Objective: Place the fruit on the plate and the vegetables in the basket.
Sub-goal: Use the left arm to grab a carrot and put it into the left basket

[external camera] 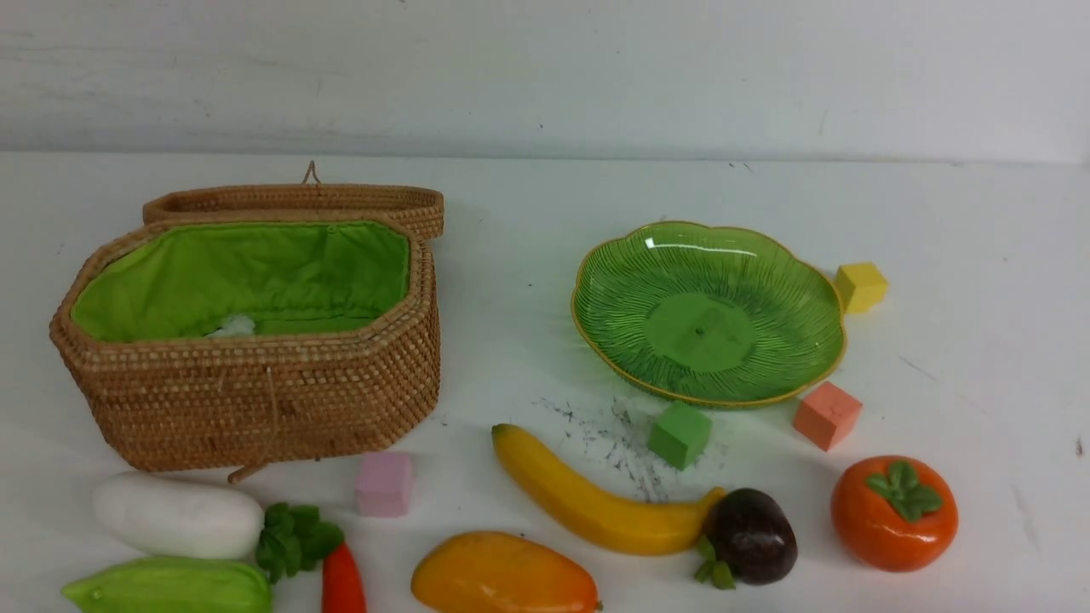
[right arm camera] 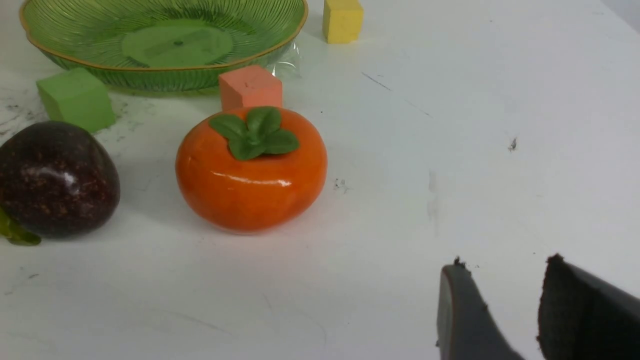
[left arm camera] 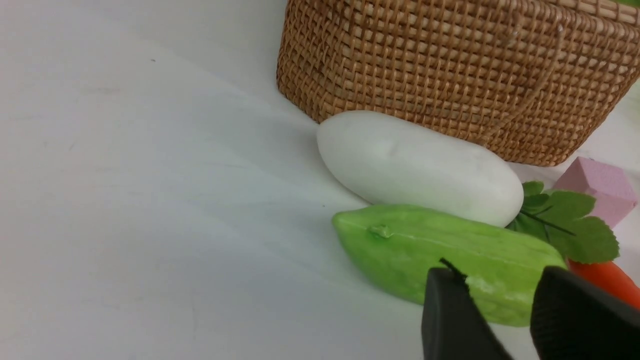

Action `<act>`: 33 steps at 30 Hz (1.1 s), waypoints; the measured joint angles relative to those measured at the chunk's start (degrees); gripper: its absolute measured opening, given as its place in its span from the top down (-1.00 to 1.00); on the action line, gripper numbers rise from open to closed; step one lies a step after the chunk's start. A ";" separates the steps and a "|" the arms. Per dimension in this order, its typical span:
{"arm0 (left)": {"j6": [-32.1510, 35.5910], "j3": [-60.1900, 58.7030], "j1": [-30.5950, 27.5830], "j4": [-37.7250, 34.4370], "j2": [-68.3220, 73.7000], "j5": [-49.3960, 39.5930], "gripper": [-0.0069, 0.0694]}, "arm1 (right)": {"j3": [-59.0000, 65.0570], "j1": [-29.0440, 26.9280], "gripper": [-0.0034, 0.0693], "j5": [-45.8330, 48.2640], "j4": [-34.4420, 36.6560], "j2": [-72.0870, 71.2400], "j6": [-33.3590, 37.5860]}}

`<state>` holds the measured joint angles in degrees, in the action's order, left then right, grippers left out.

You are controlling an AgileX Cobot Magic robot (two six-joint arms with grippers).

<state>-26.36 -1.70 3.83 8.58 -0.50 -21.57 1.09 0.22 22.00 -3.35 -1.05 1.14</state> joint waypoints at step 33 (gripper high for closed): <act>4.47 26.45 0.00 1.47 4.53 32.16 0.19 | 0.00 0.00 0.24 0.00 0.00 0.00 0.00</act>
<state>-21.88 24.75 3.83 10.05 4.03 10.59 1.09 0.22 22.00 -3.35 -1.05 1.14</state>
